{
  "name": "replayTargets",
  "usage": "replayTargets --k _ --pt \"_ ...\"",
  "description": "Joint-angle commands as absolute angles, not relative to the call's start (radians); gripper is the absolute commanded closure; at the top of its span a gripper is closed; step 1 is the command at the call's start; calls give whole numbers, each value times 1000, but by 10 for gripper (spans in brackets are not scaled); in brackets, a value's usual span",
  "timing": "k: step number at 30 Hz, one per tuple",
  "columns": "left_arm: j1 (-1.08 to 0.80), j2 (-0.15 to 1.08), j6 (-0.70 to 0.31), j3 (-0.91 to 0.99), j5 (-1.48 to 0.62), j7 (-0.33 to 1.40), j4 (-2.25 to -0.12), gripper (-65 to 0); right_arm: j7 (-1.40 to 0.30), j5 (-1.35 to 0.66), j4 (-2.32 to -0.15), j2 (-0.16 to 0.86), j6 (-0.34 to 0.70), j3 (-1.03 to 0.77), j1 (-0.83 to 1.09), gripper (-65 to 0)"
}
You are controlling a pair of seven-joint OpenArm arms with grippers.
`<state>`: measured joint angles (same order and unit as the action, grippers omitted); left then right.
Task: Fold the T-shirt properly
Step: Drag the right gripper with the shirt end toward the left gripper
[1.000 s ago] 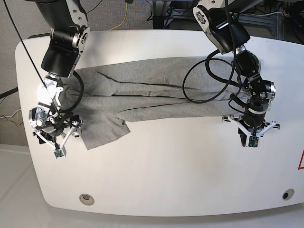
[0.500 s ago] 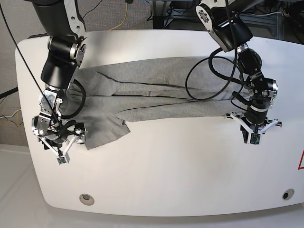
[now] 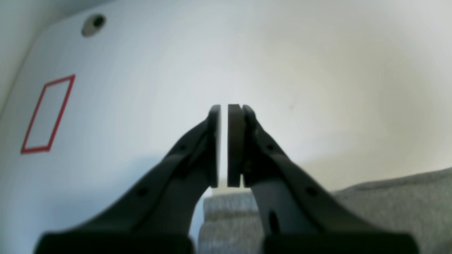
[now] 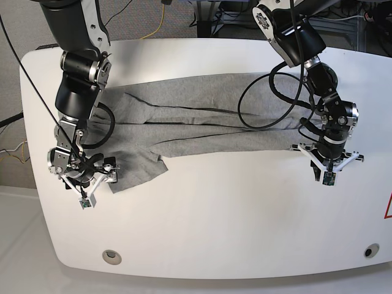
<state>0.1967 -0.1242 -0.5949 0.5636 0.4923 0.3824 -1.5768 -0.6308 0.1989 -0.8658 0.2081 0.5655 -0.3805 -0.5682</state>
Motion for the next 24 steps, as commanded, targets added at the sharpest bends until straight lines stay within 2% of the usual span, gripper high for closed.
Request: replayTargets --k 1,24 --pt "225 -120 -588 556 476 387 -1593 -25 -610 189 -872 222 564 -383 -610 -527" --pt "226 -119 -590 555 476 406 -1596 -25 -585 179 -866 194 564 -387 -547 -527"
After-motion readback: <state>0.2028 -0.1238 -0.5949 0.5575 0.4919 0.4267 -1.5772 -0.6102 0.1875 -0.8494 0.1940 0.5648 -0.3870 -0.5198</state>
